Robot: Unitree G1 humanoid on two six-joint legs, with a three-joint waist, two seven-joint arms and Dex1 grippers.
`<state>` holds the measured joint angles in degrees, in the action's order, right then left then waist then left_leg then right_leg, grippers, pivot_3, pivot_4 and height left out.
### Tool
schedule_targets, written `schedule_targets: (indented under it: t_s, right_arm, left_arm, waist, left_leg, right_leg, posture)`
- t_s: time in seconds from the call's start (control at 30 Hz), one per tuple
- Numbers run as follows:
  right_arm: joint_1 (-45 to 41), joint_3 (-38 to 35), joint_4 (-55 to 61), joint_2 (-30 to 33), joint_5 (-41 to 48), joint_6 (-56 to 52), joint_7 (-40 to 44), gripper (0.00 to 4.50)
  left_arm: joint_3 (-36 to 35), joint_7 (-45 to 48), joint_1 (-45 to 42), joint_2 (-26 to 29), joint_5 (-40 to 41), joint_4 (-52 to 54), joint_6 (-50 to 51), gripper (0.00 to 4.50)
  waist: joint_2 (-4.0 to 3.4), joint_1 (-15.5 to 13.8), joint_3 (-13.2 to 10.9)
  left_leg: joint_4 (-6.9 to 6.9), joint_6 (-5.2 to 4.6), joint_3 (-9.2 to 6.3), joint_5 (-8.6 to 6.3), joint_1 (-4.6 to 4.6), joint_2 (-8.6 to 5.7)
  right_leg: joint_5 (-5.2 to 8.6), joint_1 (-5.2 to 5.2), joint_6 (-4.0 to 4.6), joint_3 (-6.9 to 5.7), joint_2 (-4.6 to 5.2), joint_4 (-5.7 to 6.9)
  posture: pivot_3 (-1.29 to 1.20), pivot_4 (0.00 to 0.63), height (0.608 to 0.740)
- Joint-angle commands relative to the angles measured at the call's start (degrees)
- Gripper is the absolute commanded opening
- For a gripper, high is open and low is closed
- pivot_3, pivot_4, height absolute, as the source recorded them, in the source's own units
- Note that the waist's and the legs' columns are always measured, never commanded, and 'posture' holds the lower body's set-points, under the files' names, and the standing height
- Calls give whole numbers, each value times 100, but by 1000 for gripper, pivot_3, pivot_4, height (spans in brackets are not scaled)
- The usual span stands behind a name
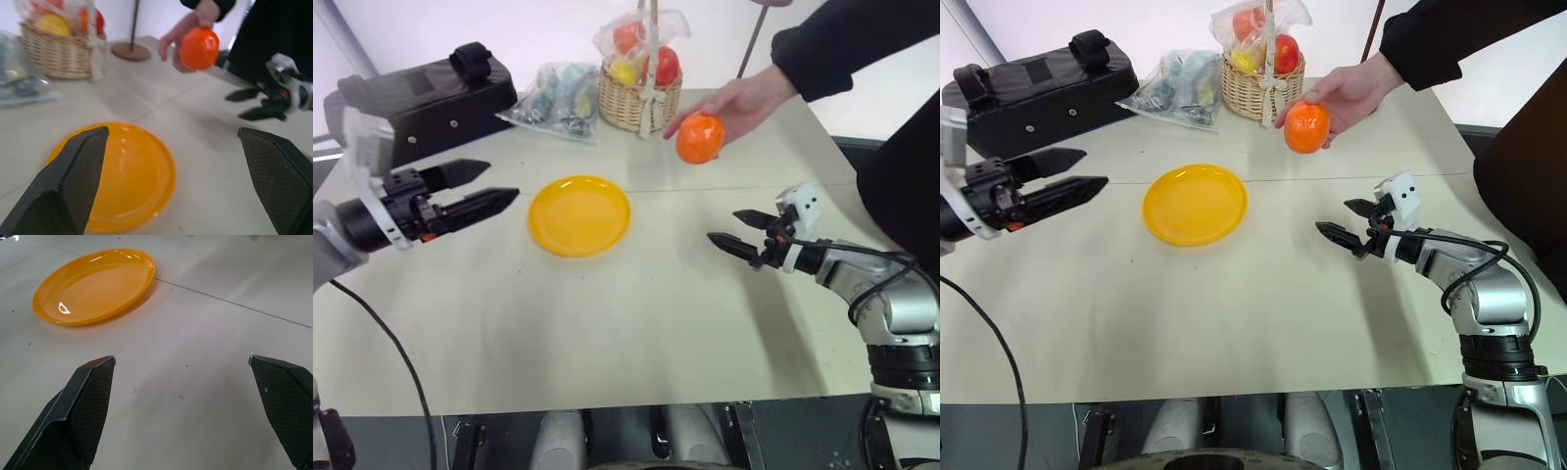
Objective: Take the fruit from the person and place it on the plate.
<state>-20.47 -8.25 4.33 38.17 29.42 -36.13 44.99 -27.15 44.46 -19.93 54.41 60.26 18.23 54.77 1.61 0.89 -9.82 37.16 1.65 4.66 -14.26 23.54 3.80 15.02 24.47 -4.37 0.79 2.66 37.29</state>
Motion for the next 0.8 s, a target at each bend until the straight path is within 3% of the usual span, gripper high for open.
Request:
schedule_targets:
  t_s: [0.03,0.17,0.5,0.8]
  right_arm:
    - [-91,-420,396,-133,231,13,-301,4500]
    - [-520,-813,764,-453,837,-368,-796,4500]
    - [-996,-402,809,-775,685,-261,-1193,4500]
    - [-1504,-138,-31,-1049,295,252,-1140,4500]
  left_arm:
    - [208,254,4,135,-116,56,-80,4423]
    - [360,298,-22,74,-233,-1,-146,4423]
    - [485,227,-42,-63,-321,76,-158,4423]
    - [308,15,174,-152,-232,293,-111,4423]
  waist:
    - [0,-4,0]
    - [-1,7,-1]
    - [-1,-9,-1]
    - [-1,7,-1]
  left_leg:
    - [0,0,0,0,0,0]
    - [0,0,1,0,1,0]
    - [0,0,2,0,3,0]
    - [-2,0,0,0,2,1]
  right_leg:
    - [0,0,0,0,0,0]
    - [0,0,0,1,0,2]
    - [0,1,0,2,2,0]
    - [0,2,0,1,0,1]
  posture:
    - [0,150,740]
    - [0,150,740]
    - [0,150,740]
    - [0,150,740]
